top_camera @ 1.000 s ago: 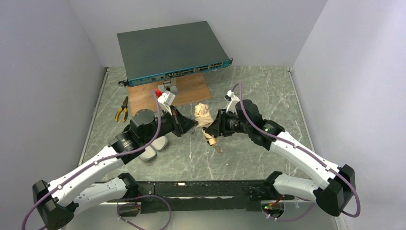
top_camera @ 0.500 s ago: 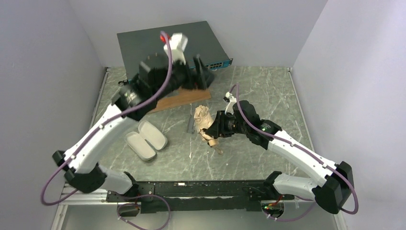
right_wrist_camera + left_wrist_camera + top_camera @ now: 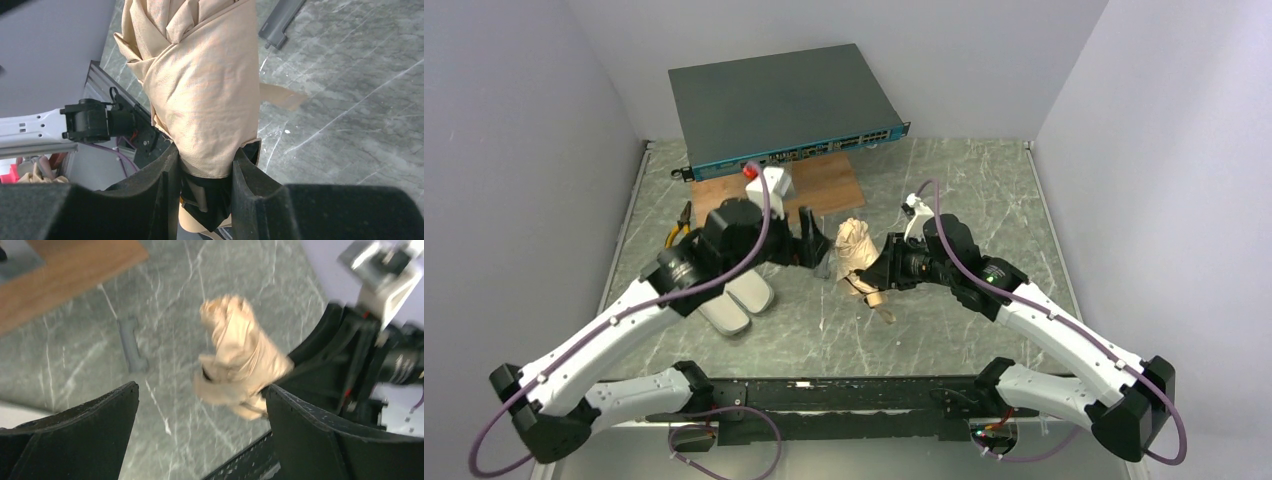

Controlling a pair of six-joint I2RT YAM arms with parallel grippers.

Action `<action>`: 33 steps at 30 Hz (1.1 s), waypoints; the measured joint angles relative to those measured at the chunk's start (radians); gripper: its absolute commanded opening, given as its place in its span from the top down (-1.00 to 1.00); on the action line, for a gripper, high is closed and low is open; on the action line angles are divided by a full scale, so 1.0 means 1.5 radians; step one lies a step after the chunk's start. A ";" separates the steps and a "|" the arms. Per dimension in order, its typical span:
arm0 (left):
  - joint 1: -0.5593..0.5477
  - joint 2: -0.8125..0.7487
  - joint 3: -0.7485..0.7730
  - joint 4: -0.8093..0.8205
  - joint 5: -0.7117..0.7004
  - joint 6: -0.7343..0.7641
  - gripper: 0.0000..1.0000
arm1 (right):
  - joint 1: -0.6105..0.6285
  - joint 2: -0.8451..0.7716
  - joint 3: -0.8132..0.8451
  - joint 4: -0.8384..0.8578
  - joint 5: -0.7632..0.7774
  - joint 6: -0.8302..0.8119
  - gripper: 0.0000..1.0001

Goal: Open the umbrella

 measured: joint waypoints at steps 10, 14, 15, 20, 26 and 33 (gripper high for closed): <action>0.000 -0.163 -0.238 0.156 0.142 0.003 -0.99 | -0.001 -0.001 0.000 -0.008 -0.001 -0.004 1.00; 0.001 -0.153 -0.292 0.218 0.213 0.013 -0.99 | -0.001 -0.009 0.000 -0.008 -0.014 -0.002 1.00; 0.001 -0.147 -0.298 0.226 0.225 0.013 -0.99 | -0.001 -0.012 0.000 -0.008 -0.017 -0.002 1.00; 0.003 -0.103 -0.305 0.274 0.274 0.019 -0.99 | -0.001 -0.030 0.000 -0.008 -0.032 0.001 1.00; 0.005 -0.088 -0.306 0.319 0.287 0.030 -0.99 | -0.001 -0.042 0.000 -0.008 -0.048 0.002 1.00; 0.009 -0.046 -0.306 0.349 0.288 0.031 -0.88 | -0.001 -0.043 0.000 -0.007 -0.059 0.002 1.00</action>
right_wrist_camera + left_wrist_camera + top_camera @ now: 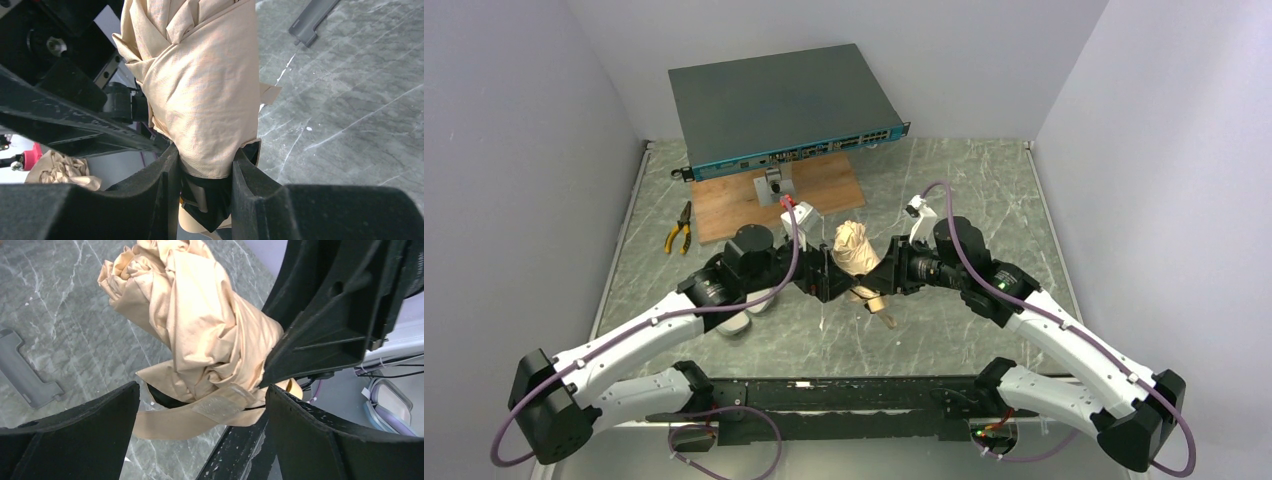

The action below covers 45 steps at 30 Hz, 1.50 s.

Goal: Open the umbrella

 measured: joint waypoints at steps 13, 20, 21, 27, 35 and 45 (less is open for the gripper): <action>0.001 0.002 -0.010 0.004 0.032 -0.006 0.24 | -0.001 -0.003 0.000 0.000 0.003 0.000 1.00; 0.001 -0.050 -0.007 -0.044 0.030 -0.006 0.32 | -0.001 -0.003 0.000 0.000 0.007 0.000 1.00; 0.001 -0.056 -0.003 -0.054 0.030 -0.006 0.31 | -0.001 -0.003 0.000 0.000 0.008 0.000 1.00; 0.001 -0.072 0.026 -0.105 0.024 -0.002 0.37 | -0.001 -0.003 0.000 0.000 0.009 0.000 1.00; -0.003 -0.078 0.041 -0.153 0.019 0.000 0.08 | -0.001 -0.003 0.000 -0.001 0.013 0.000 1.00; -0.005 -0.078 0.037 -0.148 0.032 -0.003 0.10 | -0.001 -0.003 0.000 0.000 0.013 0.000 1.00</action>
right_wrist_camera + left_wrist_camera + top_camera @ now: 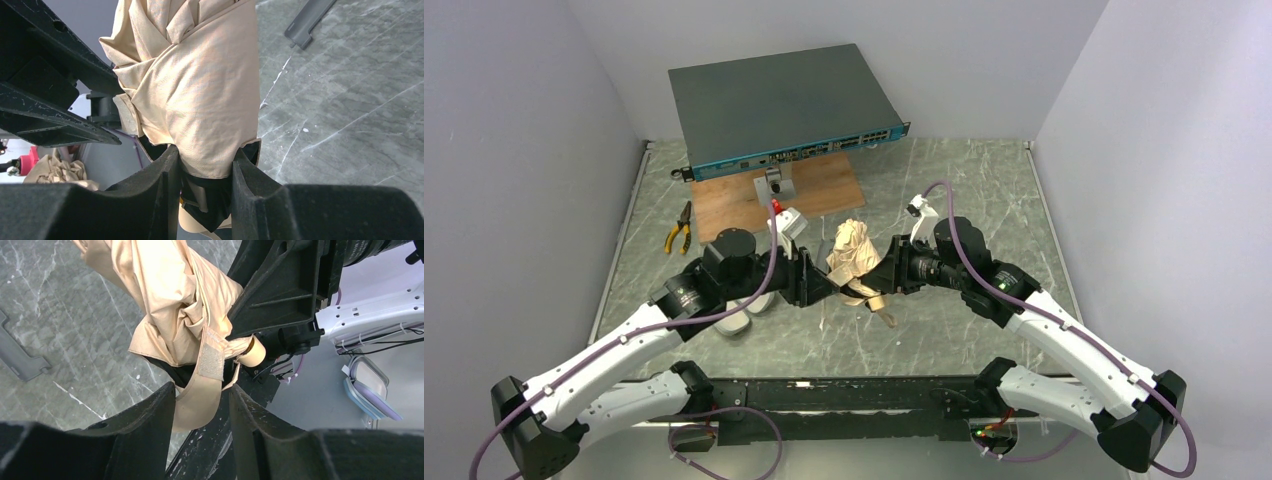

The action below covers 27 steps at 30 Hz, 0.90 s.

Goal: Open the umbrella

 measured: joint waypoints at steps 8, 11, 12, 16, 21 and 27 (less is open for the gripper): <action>-0.001 0.038 0.005 0.027 0.005 -0.010 0.58 | 0.000 0.000 0.000 0.000 0.000 0.000 1.00; -0.001 0.050 0.015 0.026 0.005 -0.012 0.67 | 0.000 0.000 0.000 0.000 0.000 0.000 1.00; -0.001 0.053 0.021 0.026 0.005 -0.012 0.67 | 0.000 0.000 0.000 0.000 0.001 0.000 1.00; -0.002 0.053 0.054 0.022 0.005 -0.012 0.66 | 0.000 0.000 -0.001 0.000 0.003 0.000 1.00; -0.003 0.047 0.091 -0.006 -0.003 -0.010 0.96 | 0.000 0.000 -0.001 -0.001 0.018 -0.005 1.00; -0.007 0.041 0.094 -0.023 -0.008 -0.015 1.00 | 0.000 0.000 -0.001 -0.002 0.025 -0.012 1.00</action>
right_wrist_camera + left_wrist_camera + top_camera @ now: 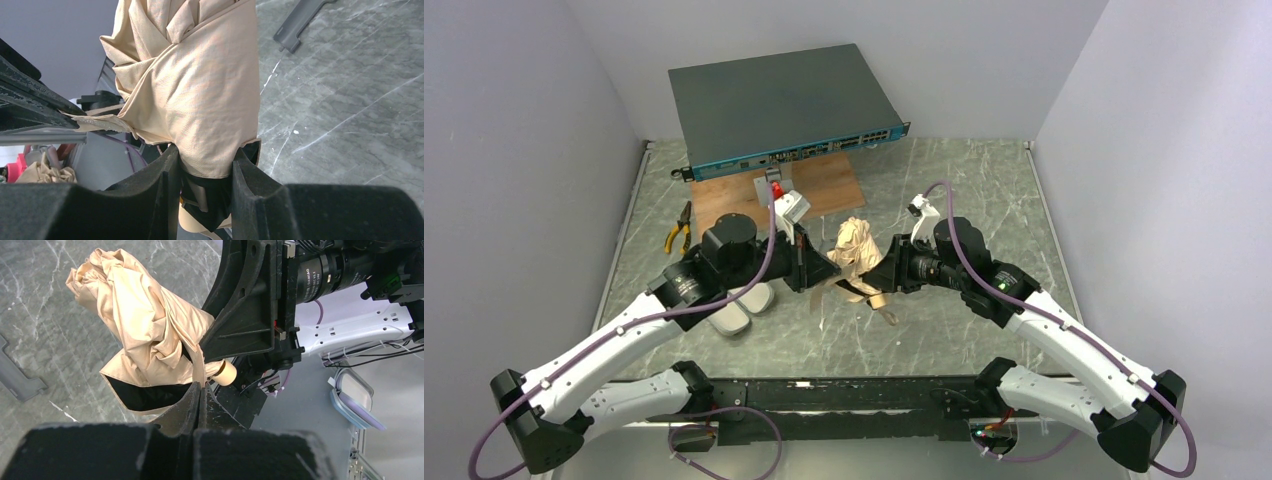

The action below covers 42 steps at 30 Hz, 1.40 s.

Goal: Open the umbrella

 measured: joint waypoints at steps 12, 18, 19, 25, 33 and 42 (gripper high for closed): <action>-0.009 0.070 0.058 0.001 -0.067 -0.047 1.00 | 0.000 0.000 0.017 -0.048 0.066 -0.027 -0.99; -0.009 0.192 0.251 -0.047 -0.115 -0.037 1.00 | -0.001 -0.006 0.029 -0.064 0.103 -0.035 -1.00; -0.009 0.209 0.281 -0.056 -0.117 -0.031 1.00 | -0.001 -0.009 0.029 -0.069 0.104 -0.035 -1.00; -0.009 0.306 0.454 -0.123 -0.119 0.007 1.00 | -0.001 -0.034 0.029 -0.076 0.110 -0.042 -1.00; -0.009 0.428 0.755 -0.236 -0.090 0.075 1.00 | -0.001 -0.031 0.029 -0.076 0.115 -0.053 -1.00; 0.029 0.403 0.812 -0.186 0.019 0.109 1.00 | -0.001 -0.031 0.032 -0.073 0.113 -0.057 -0.94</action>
